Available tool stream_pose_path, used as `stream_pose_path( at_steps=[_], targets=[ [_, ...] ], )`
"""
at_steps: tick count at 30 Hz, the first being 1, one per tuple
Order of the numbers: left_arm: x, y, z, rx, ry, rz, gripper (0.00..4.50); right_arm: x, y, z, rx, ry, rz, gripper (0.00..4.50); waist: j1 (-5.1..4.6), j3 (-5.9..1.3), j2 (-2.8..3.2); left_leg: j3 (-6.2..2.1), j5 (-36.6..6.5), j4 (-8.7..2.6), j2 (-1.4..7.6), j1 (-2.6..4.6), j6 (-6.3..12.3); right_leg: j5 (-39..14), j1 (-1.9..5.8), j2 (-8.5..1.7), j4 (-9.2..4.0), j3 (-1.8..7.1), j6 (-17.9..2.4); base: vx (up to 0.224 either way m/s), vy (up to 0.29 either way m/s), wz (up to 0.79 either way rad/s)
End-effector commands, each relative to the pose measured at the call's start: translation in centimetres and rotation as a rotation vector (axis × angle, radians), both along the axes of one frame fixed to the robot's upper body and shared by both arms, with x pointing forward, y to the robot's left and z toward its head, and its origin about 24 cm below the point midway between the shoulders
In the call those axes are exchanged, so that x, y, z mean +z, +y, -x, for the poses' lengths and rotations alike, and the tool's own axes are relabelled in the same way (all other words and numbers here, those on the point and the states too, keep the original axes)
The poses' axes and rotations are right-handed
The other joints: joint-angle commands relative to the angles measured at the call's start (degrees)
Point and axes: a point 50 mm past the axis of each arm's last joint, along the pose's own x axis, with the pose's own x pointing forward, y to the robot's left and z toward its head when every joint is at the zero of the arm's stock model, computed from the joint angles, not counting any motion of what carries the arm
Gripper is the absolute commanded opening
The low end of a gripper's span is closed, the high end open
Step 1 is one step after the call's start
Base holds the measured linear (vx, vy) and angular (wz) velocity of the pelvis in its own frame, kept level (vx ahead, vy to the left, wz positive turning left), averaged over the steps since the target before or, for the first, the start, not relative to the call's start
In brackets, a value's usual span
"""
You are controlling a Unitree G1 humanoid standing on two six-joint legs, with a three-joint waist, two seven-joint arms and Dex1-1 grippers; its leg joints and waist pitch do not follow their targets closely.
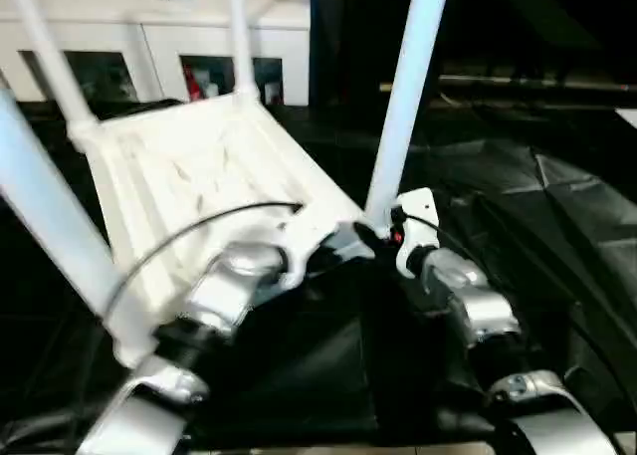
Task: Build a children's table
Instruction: Rotate leg to tighten
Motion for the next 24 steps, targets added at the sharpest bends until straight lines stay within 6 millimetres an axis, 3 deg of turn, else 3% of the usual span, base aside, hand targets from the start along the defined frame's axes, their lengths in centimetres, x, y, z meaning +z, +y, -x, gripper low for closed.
stream_pose_path(
  at_steps=[1,3,4,11,15,16,18,20,24],
  targets=[
    [-0.7,-0.8,0.3,0.001,0.003,-0.012,0.00,-1.4,0.9,0.6,0.054,0.057,0.084,2.72,0.18,-3.23,-0.56,-0.44,-17.8,-4.01,0.77,0.40,-0.13,-22.9,2.02,-2.73,-5.67,1.98,-6.8,0.000,0.000,0.00],
    [-0.8,-0.8,0.4,-0.007,0.007,-0.013,0.00,-1.3,1.0,0.5,0.060,0.041,0.075,2.72,0.19,-3.21,-0.50,-0.44,-17.7,-4.09,0.85,0.31,0.13,-21.8,2.03,-2.71,-5.56,1.99,-7.1,0.000,0.000,0.00],
    [-0.8,-0.8,0.4,-0.010,0.008,-0.014,0.00,-1.2,1.0,0.5,0.059,0.037,0.064,3.07,0.16,-3.20,-0.50,-0.43,-17.8,-4.10,0.84,0.26,0.17,-21.8,2.06,-2.73,-5.57,1.97,-7.2,0.000,0.000,0.00],
    [-1.0,0.3,0.3,-0.009,0.003,-0.031,0.00,0.5,0.4,0.0,0.085,-0.054,-0.026,3.76,0.16,-3.18,-0.53,-0.43,-18.1,-4.13,0.90,0.23,0.51,-21.8,2.03,-2.74,-5.59,1.99,-7.4,0.000,0.000,0.00],
    [-0.7,2.0,0.6,-0.079,-0.003,-0.038,0.00,2.4,-0.7,0.8,0.325,-0.086,-0.099,3.94,0.42,-3.19,-0.74,-0.50,-17.3,-4.14,1.02,-0.14,1.99,-20.6,2.55,-2.73,-5.46,2.03,-6.9,0.000,0.000,0.00],
    [-0.7,2.1,0.7,-0.085,-0.001,-0.037,0.00,2.5,-0.8,0.9,0.345,-0.084,-0.099,4.24,0.35,-3.16,-0.70,-0.47,-16.6,-4.17,1.01,-0.27,2.13,-20.2,2.43,-2.69,-5.34,1.98,-7.1,0.000,0.000,0.00],
    [-0.5,2.8,1.1,-0.149,0.008,-0.029,0.00,2.8,-1.6,1.9,0.492,-0.080,-0.059,4.24,0.47,-3.18,-0.67,-0.44,-16.0,-4.08,1.07,-0.10,2.29,-19.9,2.52,-2.69,-5.44,2.00,-7.2,0.000,0.000,0.00],
    [-0.3,3.2,1.4,-0.202,0.005,-0.023,0.00,2.8,-2.2,2.6,0.578,-0.067,-0.033,4.24,0.48,-3.27,-0.58,-0.28,-14.9,-3.96,1.17,0.05,2.39,-17.9,2.30,-2.71,-5.18,2.13,-8.6,0.000,0.000,0.00],
    [0.1,3.8,2.1,-0.294,0.006,-0.001,0.00,2.8,-3.0,3.7,0.689,-0.035,0.005,4.24,0.62,-3.38,-0.57,-0.23,-13.1,-3.84,1.15,-0.15,2.78,-13.7,2.60,-2.57,-4.55,2.06,-10.4,0.000,0.000,0.00]
  ],
)
